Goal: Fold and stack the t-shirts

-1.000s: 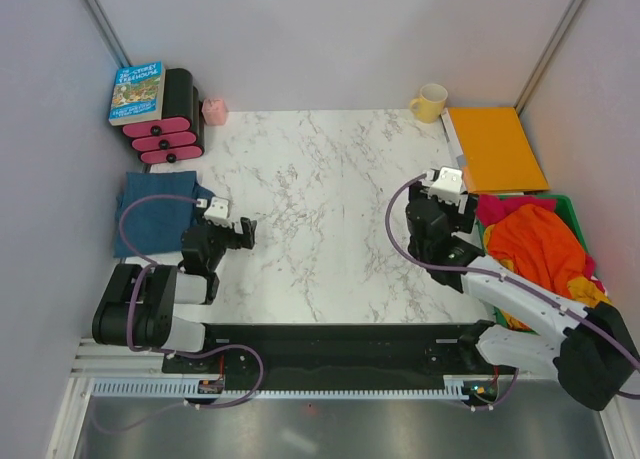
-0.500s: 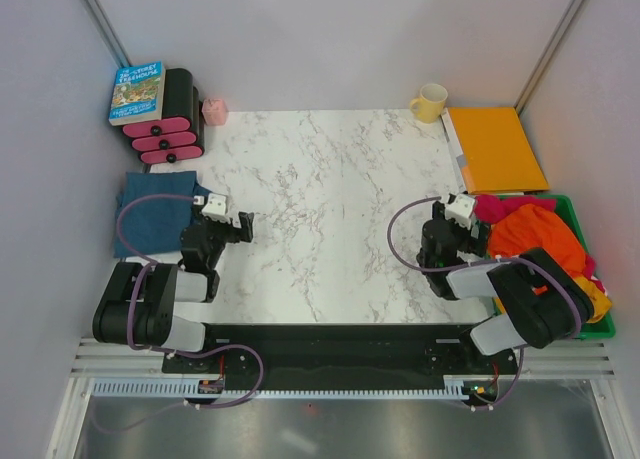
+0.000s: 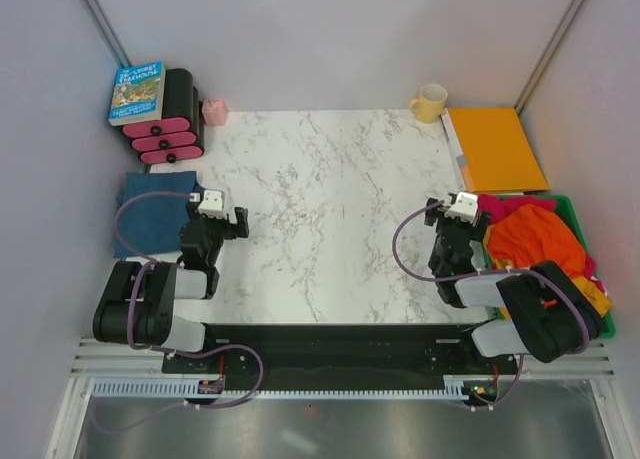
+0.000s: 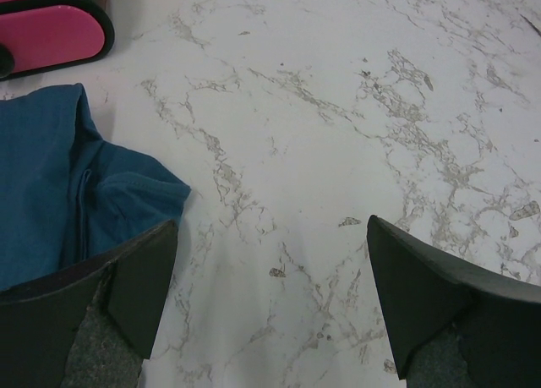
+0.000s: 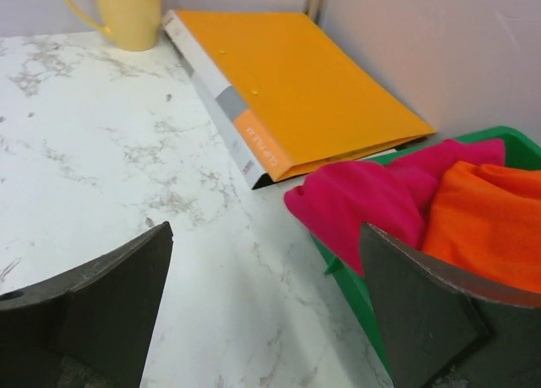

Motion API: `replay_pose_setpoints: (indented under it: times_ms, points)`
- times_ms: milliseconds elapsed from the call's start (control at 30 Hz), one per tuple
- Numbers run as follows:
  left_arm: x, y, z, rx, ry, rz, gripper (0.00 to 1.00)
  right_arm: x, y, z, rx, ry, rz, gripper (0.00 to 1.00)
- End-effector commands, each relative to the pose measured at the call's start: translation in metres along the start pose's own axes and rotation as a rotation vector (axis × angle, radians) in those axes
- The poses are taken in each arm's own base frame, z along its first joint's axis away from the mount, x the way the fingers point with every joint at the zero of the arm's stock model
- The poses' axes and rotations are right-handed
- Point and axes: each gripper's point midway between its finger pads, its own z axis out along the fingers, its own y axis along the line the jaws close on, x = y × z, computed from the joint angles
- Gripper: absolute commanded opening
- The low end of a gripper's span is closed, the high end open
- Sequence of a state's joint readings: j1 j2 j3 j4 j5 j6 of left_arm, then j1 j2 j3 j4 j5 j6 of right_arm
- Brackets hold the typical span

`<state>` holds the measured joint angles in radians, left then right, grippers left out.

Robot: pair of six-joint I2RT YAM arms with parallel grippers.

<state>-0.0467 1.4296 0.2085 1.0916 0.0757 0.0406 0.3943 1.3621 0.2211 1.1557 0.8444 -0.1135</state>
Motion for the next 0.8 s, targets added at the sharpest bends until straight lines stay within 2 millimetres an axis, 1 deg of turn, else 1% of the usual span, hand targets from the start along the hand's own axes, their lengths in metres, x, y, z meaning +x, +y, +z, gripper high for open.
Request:
replay_pose_setpoints:
  times_ms: [0, 33, 100, 133, 167, 200, 233, 267, 300, 333, 367, 400, 467, 500, 533, 767]
  points:
    - [-0.014, 0.006, 0.006, -0.033, -0.044, -0.018, 1.00, 0.015, 0.021, -0.001, -0.132, -0.022, -0.020, 0.98]
    - [-0.014, 0.006, 0.006, -0.033, -0.044, -0.018, 1.00, 0.002, 0.014, -0.006, -0.128, -0.099, 0.039, 0.98]
    - [-0.014, 0.006, 0.006, -0.033, -0.044, -0.018, 1.00, 0.010, 0.002, -0.012, -0.092, -0.090, 0.082, 0.98]
    - [-0.014, 0.006, 0.006, -0.033, -0.046, -0.018, 1.00, 0.013, -0.001, -0.009, -0.100, -0.081, 0.086, 0.98]
    - [-0.013, 0.006, 0.006, -0.033, -0.043, -0.018, 1.00, 0.012, 0.001, -0.009, -0.138, -0.086, 0.094, 0.98]
    - [-0.014, 0.006, 0.006, -0.032, -0.044, -0.018, 1.00, 0.016, 0.020, -0.015, -0.292, -0.083, 0.084, 0.98]
    - [-0.014, 0.006, 0.006, -0.032, -0.046, -0.017, 1.00, 0.011, 0.015, -0.008, -0.317, -0.112, 0.100, 0.98]
    - [-0.014, 0.006, 0.006, -0.033, -0.044, -0.018, 1.00, 0.018, 0.022, -0.007, -0.368, -0.105, 0.077, 0.98]
    - [-0.014, 0.006, 0.006, -0.032, -0.044, -0.018, 1.00, 0.011, 0.029, -0.005, -0.397, -0.127, 0.076, 0.98]
    - [-0.014, 0.006, 0.006, -0.032, -0.044, -0.018, 0.99, 0.033, 0.032, -0.004, -0.402, -0.028, 0.038, 0.98]
    - [-0.014, 0.006, 0.006, -0.032, -0.046, -0.018, 1.00, 0.030, 0.035, 0.001, -0.406, -0.010, 0.035, 0.98]
    - [-0.014, 0.006, 0.006, -0.032, -0.044, -0.018, 1.00, 0.029, 0.039, 0.011, -0.416, 0.002, 0.038, 0.98]
    - [-0.014, 0.006, 0.006, -0.030, -0.044, -0.017, 1.00, 0.034, 0.038, 0.018, -0.400, 0.034, 0.059, 0.98]
    - [-0.014, 0.006, 0.006, -0.032, -0.044, -0.017, 1.00, 0.033, 0.037, 0.025, -0.389, 0.049, 0.066, 0.98]
    - [-0.014, 0.006, 0.006, -0.032, -0.044, -0.017, 1.00, 0.039, 0.037, 0.026, -0.390, 0.076, 0.065, 0.98]
    - [-0.014, 0.006, 0.006, -0.032, -0.044, -0.018, 1.00, 0.039, 0.036, 0.028, -0.390, 0.079, 0.067, 0.98]
